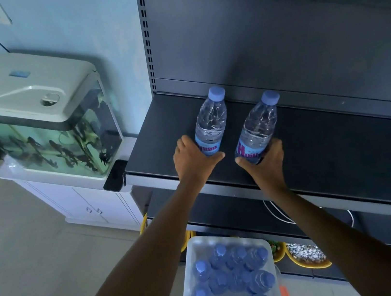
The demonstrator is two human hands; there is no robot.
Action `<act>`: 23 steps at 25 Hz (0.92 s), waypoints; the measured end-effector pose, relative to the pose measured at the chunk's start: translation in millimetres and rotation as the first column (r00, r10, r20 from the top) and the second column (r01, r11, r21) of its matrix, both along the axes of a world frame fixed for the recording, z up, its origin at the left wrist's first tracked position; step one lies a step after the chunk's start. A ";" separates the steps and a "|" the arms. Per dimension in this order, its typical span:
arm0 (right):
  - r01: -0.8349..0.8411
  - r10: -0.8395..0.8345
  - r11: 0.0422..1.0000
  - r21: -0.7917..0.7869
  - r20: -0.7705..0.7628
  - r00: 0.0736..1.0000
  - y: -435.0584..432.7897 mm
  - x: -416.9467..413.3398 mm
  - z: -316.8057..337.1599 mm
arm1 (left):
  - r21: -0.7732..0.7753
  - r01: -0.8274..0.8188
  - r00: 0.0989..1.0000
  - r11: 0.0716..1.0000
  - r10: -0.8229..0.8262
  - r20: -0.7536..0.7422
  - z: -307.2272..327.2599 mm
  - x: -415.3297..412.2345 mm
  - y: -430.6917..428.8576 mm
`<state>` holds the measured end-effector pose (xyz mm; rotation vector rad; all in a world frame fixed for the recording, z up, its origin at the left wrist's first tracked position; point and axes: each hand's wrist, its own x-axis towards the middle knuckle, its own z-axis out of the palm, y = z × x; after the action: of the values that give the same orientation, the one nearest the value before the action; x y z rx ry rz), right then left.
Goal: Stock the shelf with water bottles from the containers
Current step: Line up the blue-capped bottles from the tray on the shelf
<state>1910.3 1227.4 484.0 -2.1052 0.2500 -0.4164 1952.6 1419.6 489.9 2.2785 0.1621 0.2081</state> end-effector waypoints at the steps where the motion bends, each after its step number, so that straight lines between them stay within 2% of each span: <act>1: 0.005 -0.005 1.000 0.002 -0.002 1.000 3.2 3.7 0.3 | 0.017 0.034 0.999 0.999 -0.035 0.015 -1.0 0.9 1.0; 3: -0.028 0.028 0.998 0.048 -0.002 1.000 9.4 12.1 -1.5 | -0.001 0.143 0.989 0.990 -0.143 0.043 -5.1 5.1 10.7; 5: -0.077 0.078 0.990 0.120 -0.006 0.997 17.8 21.9 -1.1 | -0.061 0.173 0.984 0.983 -0.171 0.043 -4.6 7.2 17.7; 8: -0.103 0.109 0.979 0.174 -0.025 0.994 36.9 47.0 -1.9 | -0.054 0.040 0.999 0.998 -0.040 -0.006 3.7 16.6 9.5; 11: -0.112 0.118 0.984 0.137 -0.035 0.992 51.9 72.7 -4.1 | 0.004 -0.093 0.995 0.996 0.093 -0.022 6.5 36.2 4.6; 13: -0.098 0.099 0.994 0.055 -0.020 0.995 55.1 92.0 -2.8 | 0.046 -0.146 0.989 0.988 0.146 0.000 5.7 53.6 10.8; 16: -0.038 0.006 0.979 -0.201 -0.157 0.988 61.1 124.9 -5.7 | 0.063 -0.142 0.990 0.988 0.141 0.026 2.6 74.2 23.9; 20: -0.025 -0.022 0.963 -0.268 -0.171 0.985 81.1 154.4 -10.4 | 0.093 -0.029 0.993 0.995 0.018 0.117 -10.7 81.1 42.2; 23: -0.039 -0.026 0.932 -0.361 -0.171 0.985 84.4 174.0 -15.5 | 0.106 -0.080 0.984 0.991 0.062 0.167 -10.8 98.9 50.8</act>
<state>2084.2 1311.8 468.6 -2.5120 0.2839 -0.2903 2051.5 1470.3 479.1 2.3567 0.1494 0.4505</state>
